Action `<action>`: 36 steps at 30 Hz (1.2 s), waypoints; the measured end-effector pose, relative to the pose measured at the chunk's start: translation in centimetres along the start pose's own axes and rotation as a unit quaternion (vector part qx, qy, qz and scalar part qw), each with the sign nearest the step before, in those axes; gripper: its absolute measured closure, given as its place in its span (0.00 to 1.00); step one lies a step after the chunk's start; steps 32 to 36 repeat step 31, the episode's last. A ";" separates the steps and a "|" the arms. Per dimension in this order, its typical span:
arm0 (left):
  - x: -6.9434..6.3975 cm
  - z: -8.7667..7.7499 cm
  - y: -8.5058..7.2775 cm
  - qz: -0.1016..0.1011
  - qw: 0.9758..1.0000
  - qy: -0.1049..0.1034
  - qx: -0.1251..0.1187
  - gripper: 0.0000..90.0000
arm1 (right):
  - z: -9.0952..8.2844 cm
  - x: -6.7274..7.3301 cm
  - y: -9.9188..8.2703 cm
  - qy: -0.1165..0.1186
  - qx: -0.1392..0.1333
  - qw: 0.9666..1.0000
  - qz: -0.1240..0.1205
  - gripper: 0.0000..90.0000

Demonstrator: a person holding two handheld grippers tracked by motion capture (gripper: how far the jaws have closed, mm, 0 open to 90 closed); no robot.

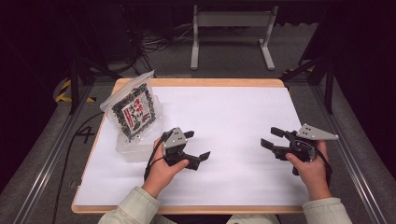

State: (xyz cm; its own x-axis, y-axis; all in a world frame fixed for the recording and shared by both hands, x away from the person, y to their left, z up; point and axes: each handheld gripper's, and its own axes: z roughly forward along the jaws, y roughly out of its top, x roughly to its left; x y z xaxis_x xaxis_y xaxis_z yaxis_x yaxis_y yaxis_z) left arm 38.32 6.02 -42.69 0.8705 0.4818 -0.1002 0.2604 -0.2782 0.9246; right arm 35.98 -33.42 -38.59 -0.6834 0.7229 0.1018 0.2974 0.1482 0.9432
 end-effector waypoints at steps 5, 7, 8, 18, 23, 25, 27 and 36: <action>-0.3 1.0 -1.0 -0.010 1.000 0.007 0.013 0.03 | 0.5 -0.1 -0.7 -0.004 0.005 1.000 -0.002 0.35; -0.3 1.3 -1.2 -0.003 1.000 0.002 0.024 0.03 | 0.7 -0.2 -0.9 -0.005 0.009 1.000 0.000 0.35; -0.4 1.6 -1.3 0.001 0.999 0.004 0.035 0.03 | 0.8 -0.3 -1.1 -0.008 0.013 1.000 0.001 0.35; -1.4 2.5 -1.5 0.022 0.998 -0.009 0.061 0.03 | 1.4 -0.7 -2.0 -0.015 0.029 0.999 0.007 0.35; -1.4 2.6 -1.5 0.018 0.998 -0.007 0.058 0.04 | 1.5 -0.8 -2.1 -0.018 0.032 0.999 0.006 0.35; -1.4 2.6 -1.4 0.017 0.998 -0.006 0.063 0.04 | 1.5 -0.8 -2.2 -0.019 0.034 0.999 0.007 0.35; -1.4 2.5 -1.3 0.015 0.997 -0.004 0.071 0.05 | 1.5 -0.8 -2.2 -0.019 0.035 0.999 0.007 0.35; -1.6 2.3 -1.1 0.010 0.997 -0.012 0.076 0.09 | 1.5 -0.8 -2.4 -0.022 0.039 0.999 0.007 0.35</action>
